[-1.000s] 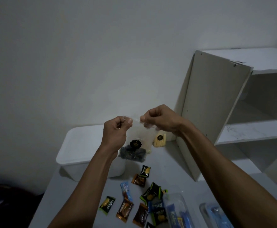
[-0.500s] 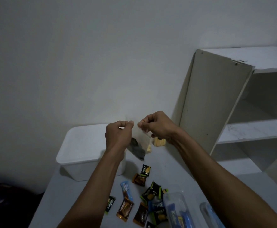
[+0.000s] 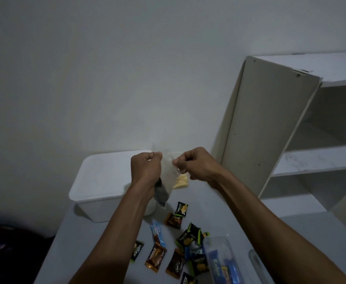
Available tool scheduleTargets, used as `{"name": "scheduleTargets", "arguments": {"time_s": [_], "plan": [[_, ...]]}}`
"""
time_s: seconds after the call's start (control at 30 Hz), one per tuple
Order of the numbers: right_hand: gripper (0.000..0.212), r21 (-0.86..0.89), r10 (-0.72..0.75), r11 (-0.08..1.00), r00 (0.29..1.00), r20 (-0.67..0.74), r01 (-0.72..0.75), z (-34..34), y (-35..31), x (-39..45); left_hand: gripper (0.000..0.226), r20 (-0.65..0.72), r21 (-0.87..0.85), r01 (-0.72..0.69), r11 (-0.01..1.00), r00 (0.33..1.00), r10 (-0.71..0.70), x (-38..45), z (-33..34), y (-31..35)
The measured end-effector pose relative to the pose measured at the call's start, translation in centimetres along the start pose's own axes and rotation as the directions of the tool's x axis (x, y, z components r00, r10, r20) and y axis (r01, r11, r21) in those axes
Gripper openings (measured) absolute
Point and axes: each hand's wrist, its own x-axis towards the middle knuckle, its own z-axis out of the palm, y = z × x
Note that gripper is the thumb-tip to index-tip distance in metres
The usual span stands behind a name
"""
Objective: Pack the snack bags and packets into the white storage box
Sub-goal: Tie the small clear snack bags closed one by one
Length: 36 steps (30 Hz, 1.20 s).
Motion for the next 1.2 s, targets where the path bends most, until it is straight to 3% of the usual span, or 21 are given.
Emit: {"name": "scheduleTargets", "arguments": {"time_s": [0.3, 0.53, 0.63, 0.73, 0.8, 0.87, 0.97, 1.03, 1.2], "plan": [[0.021, -0.043, -0.093, 0.995, 0.995, -0.047, 0.091, 2.0, 1.3, 0.0, 0.012, 0.084, 0.126, 0.012, 0.992, 0.996, -0.022, -0.7, -0.4, -0.5], [0.017, 0.021, -0.036, 0.999, 0.990, -0.140, 0.039, 2.4, 1.7, -0.4, 0.023, 0.088, 0.028, 0.098, 0.995, 0.991, -0.100, -0.8, -0.2, -1.2], [0.019, -0.048, -0.071, 0.997, 0.986, -0.152, 0.064, 2.3, 1.7, -0.7, 0.027, 0.061, 0.027, 0.087, 0.996, 0.994, -0.089, -1.2, 0.0, -1.5], [0.021, -0.168, -0.144, 0.978, 0.985, -0.091, 0.127, 1.4, 1.0, -1.0, 0.013, -0.030, 0.025, 0.001, 1.000, 1.000, 0.000, -0.9, -0.5, -2.2], [0.022, -0.247, -0.184, 0.954, 0.983, -0.027, 0.172, 0.2, 0.4, -1.2, 0.026, -0.039, 0.087, -0.074, 0.994, 0.996, 0.077, -0.2, -1.2, -2.7], [0.020, -0.293, -0.204, 0.934, 0.978, 0.038, 0.206, -1.1, 0.0, -1.3, 0.030, 0.055, 0.089, -0.138, 0.986, 0.990, 0.133, 0.5, -2.1, -2.8], [0.017, -0.306, -0.213, 0.923, 0.972, 0.095, 0.232, -2.8, -0.4, -1.5, 0.012, 0.199, 0.000, -0.160, 0.987, 0.967, 0.157, 0.8, -2.6, -2.5], [0.019, -0.282, -0.217, 0.930, 0.971, 0.097, 0.236, -3.7, -0.3, -1.7, 0.009, 0.197, -0.047, -0.144, 0.988, 0.969, 0.151, 0.6, -2.4, -2.5], [0.020, 0.009, -0.174, 0.985, 0.985, -0.012, 0.174, -4.3, 3.2, -2.5, 0.005, 0.172, -0.195, -0.025, 0.981, 0.983, 0.059, -0.3, -1.3, -3.2]]}}
